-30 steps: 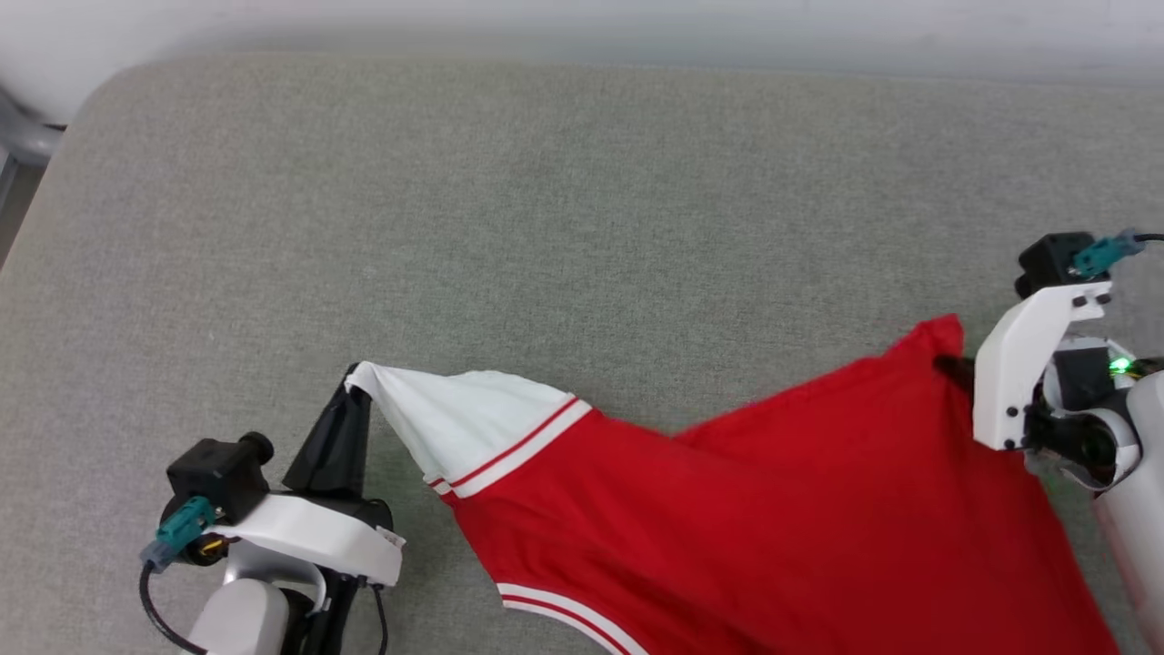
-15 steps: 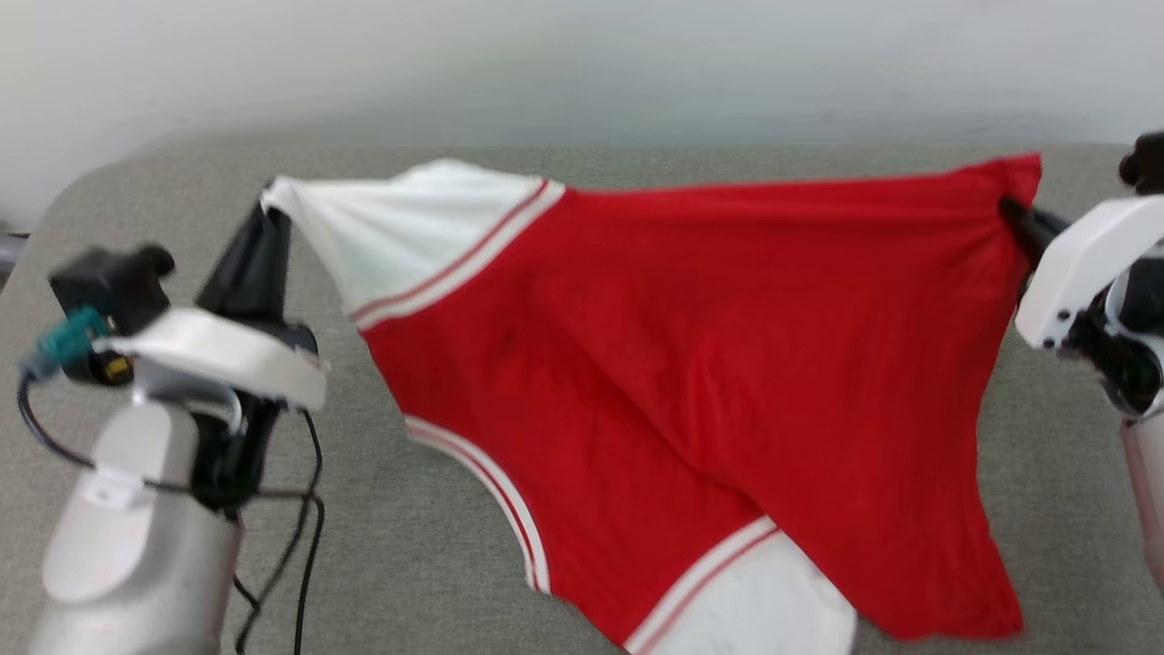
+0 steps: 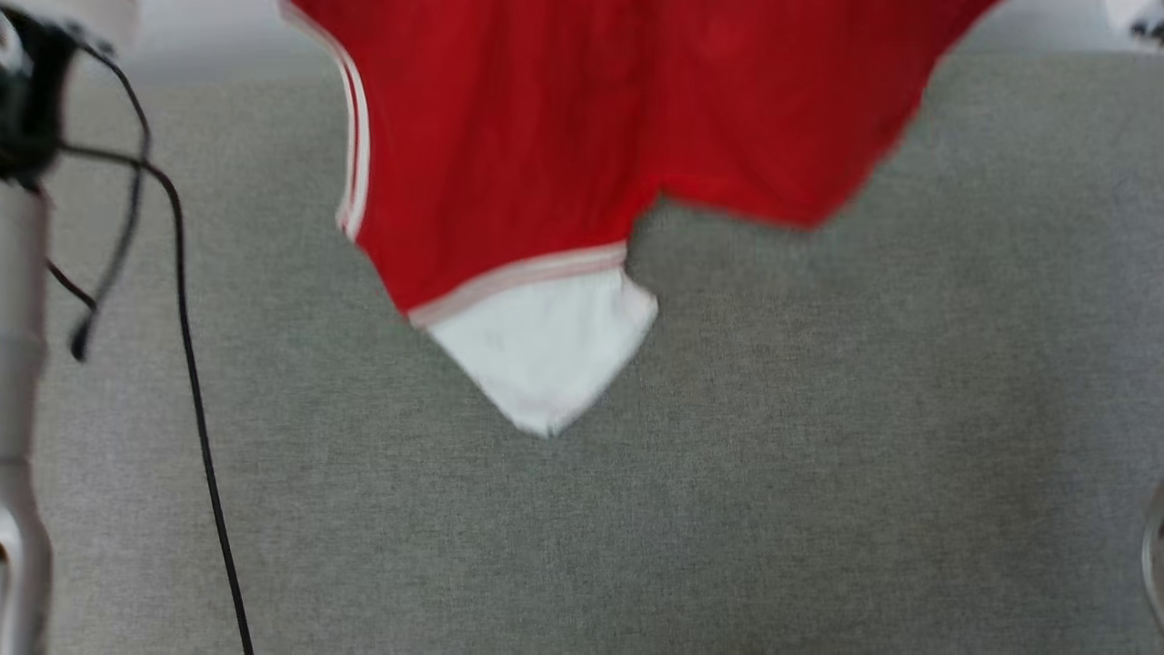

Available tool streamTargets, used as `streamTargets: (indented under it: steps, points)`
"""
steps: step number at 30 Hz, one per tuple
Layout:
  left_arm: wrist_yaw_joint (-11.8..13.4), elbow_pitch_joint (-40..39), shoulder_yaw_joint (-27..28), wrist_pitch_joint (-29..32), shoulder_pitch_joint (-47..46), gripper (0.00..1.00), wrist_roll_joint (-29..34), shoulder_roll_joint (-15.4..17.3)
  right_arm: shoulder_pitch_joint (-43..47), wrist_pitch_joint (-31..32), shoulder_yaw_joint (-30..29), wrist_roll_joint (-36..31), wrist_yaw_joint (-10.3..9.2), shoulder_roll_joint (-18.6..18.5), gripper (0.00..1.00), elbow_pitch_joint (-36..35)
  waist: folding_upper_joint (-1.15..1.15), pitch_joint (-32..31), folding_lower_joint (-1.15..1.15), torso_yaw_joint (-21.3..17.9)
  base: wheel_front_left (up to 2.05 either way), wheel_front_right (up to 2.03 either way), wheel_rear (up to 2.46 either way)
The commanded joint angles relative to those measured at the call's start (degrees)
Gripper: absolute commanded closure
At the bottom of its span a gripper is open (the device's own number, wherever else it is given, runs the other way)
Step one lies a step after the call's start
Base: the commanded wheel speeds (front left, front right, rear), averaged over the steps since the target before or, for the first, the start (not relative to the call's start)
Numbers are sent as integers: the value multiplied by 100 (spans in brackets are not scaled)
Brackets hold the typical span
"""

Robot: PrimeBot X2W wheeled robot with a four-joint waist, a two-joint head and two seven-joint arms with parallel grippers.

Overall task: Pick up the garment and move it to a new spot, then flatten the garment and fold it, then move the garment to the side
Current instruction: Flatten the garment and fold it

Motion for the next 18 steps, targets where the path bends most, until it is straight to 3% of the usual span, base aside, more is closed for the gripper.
streamTargets:
  steps: [1, 8, 18]
  points:
    - [44, 173, 67, 15, -471, 100, 72, 155, -420, -149, -92, -172, -13, 38, 100, 62, 0, 351, -1, -17, 0, 0, 0]
    - [143, 685, 189, 119, -1805, 100, 91, 319, -1737, -511, -379, -572, -14, 251, 100, 467, 0, 1045, -1, -24, 0, 0, 0]
    - [132, 1697, 157, -19, -2491, 100, -74, -1, -2534, -1044, -558, -951, -13, 499, 100, 1457, 0, 1719, -1, 41, 0, 0, 0]
